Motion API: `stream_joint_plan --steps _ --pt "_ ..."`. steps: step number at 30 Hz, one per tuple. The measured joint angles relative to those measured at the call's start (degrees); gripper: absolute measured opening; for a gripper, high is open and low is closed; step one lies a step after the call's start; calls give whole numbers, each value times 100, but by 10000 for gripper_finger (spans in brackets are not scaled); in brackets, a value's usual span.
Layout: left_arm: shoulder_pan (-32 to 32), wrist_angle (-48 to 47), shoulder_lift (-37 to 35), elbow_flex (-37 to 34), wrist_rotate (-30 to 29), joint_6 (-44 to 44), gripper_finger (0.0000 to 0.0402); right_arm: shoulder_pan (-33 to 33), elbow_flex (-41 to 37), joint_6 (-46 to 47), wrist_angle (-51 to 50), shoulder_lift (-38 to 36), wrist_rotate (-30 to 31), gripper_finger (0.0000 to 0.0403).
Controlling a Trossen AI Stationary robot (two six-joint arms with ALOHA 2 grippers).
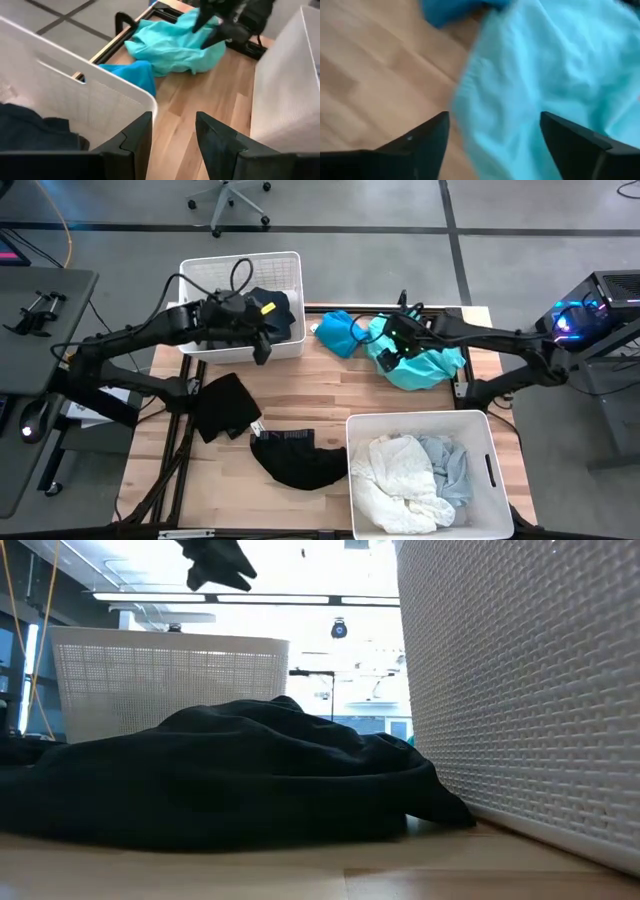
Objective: Sort clothes
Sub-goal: Put the light blue shirt into the bottom white bin
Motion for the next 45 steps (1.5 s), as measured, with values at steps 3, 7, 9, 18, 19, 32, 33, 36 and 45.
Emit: stream_joint_plan --steps 3,7,9,18,19,32,33,36,45 --pt "-50 -66 34 0 -20 36 138 -254 -111 3 -123 318 34 333" --pt "-65 -169 41 0 -28 27 138 -369 -436 -22 -8 734 39 342" --pt "-65 -227 39 0 -28 -48 138 -372 -667 -102 166 890 8 336" --pt "-63 -234 39 0 -26 -167 138 -325 -2068 454 1637 1039 -561 244" --pt "-63 -231 39 0 -27 -167 138 -297 -2120 565 1677 1037 -480 226" --pt "-63 -155 39 0 -27 -237 138 -59 -2153 834 1760 729 -122 16" --pt "-63 -153 39 0 -28 -261 138 -59 -2116 966 1716 641 -122 18" --pt "-63 -111 39 0 -28 -263 138 -57 -1957 1229 1615 213 -101 9" --pt "-63 61 39 0 -27 -263 138 122 -990 1484 1003 -1004 904 5"
